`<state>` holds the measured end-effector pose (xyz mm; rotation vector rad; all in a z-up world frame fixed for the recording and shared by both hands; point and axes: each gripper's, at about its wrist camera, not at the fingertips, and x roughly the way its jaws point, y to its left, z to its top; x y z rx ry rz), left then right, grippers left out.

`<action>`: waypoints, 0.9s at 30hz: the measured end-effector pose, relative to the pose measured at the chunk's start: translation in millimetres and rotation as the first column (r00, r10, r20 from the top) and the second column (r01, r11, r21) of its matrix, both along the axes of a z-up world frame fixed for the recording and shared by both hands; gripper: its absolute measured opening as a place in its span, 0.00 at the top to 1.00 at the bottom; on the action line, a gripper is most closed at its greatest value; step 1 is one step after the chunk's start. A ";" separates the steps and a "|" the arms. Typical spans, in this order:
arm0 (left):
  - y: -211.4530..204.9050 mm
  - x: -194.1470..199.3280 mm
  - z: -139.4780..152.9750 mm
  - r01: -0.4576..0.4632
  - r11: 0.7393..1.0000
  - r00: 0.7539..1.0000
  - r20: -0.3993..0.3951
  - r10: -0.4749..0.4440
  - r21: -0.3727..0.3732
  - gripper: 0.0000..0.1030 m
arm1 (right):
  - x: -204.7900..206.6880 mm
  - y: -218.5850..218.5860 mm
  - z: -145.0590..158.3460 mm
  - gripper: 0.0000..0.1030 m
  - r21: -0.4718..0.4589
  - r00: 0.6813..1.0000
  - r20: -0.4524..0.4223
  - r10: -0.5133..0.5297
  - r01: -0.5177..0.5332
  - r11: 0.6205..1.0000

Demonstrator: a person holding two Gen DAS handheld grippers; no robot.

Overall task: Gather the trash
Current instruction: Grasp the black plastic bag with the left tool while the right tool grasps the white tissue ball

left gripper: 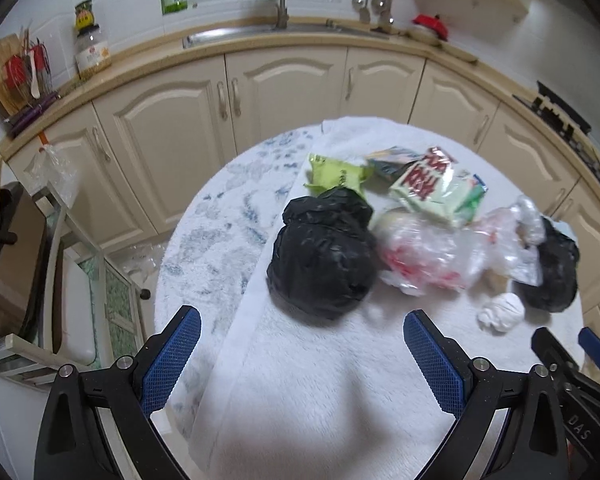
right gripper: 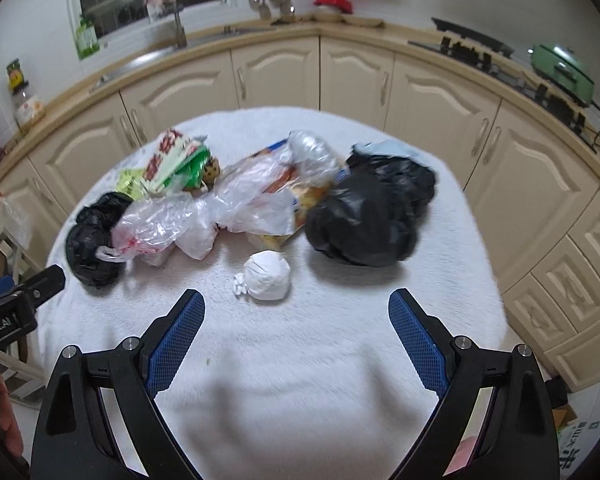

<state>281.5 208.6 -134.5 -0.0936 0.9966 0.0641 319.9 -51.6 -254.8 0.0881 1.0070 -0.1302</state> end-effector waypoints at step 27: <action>27.9 92.8 -84.7 0.023 0.995 0.998 -0.050 -0.028 -0.098 0.29 | 50.8 4.4 -46.2 0.70 0.056 0.993 -0.120 0.008 -0.002 0.998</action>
